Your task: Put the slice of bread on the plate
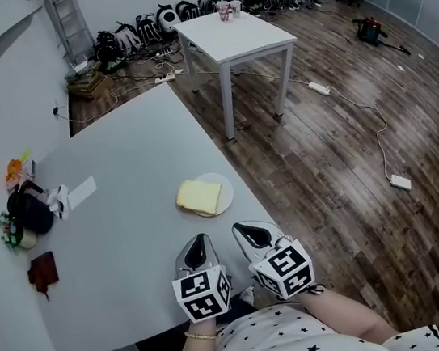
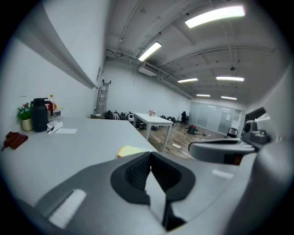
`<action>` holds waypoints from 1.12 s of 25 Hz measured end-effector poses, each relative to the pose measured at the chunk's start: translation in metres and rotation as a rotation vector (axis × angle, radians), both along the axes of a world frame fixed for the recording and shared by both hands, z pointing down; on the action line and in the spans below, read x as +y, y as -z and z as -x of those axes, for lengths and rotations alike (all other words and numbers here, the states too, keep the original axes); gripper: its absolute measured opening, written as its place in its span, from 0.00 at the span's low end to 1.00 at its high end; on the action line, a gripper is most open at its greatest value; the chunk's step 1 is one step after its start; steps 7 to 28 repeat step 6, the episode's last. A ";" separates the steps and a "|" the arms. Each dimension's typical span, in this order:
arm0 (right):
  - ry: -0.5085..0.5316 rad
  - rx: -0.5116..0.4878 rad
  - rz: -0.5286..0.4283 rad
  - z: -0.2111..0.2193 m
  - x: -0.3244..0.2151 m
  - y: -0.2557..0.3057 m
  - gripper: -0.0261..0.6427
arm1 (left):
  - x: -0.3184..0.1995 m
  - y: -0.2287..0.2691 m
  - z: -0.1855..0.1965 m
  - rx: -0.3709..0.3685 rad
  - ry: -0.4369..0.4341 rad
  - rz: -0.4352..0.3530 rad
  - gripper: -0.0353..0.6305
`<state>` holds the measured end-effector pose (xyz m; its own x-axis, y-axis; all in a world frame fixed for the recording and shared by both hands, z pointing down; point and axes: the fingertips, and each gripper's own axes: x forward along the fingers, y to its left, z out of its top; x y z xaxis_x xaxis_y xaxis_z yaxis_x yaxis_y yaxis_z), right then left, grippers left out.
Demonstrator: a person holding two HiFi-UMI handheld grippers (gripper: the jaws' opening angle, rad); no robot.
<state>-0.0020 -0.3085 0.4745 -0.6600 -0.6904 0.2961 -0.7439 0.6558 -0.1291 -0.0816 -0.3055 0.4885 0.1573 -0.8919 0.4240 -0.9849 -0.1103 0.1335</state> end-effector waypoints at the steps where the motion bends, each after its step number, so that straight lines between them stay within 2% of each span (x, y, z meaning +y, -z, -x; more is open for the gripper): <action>1: 0.000 0.002 -0.001 0.000 0.001 0.001 0.04 | 0.000 0.000 0.000 0.002 0.001 0.001 0.07; 28: 0.009 0.007 -0.004 0.000 0.004 0.001 0.04 | 0.002 0.000 -0.001 0.004 0.002 0.002 0.07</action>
